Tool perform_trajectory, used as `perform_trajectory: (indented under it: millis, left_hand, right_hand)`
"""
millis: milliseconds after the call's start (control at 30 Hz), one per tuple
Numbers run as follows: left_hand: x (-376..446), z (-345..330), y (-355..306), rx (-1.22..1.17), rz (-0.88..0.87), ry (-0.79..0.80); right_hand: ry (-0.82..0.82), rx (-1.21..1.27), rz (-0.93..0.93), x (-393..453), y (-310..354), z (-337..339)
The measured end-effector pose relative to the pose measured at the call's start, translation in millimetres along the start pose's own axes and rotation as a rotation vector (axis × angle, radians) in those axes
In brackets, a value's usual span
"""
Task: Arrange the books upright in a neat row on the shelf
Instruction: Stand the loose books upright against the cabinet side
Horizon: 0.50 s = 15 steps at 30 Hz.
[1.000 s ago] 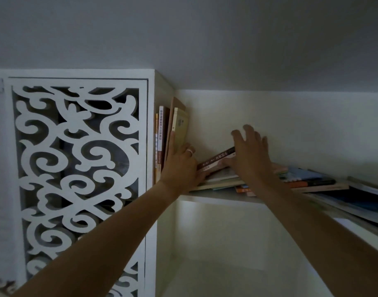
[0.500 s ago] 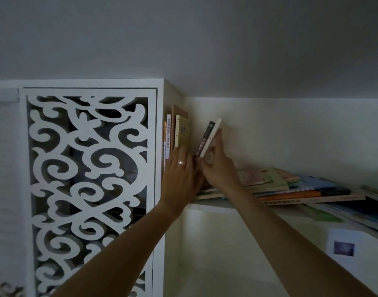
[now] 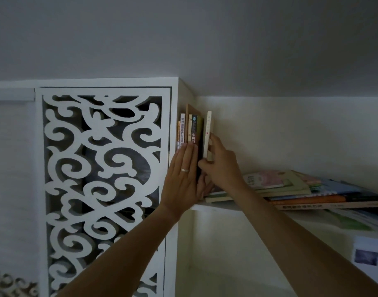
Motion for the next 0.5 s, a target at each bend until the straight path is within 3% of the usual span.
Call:
perform_trajectory:
  millis: [233, 500]
  left_hand:
    - [-0.1, 2.8, -2.3, 0.031, -0.003, -0.029]
    - [1.3, 5.6, -0.9, -0.044, 0.021, 0.003]
  right_hand:
    - [0.203, -0.054, -0.241, -7.7, -9.4, -12.9]
    - [0.133, -0.046, -0.144, -8.8, -8.9, -15.0]
Point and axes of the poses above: each hand's wrist, its own x-axis towards the middle knuckle, its own z-axis out of the back of the hand, y = z × x, the point moved 2 cm from there along x, towards the middle knuckle, and after that the axes turned 4 degrees about y, right-handed, at the moved point
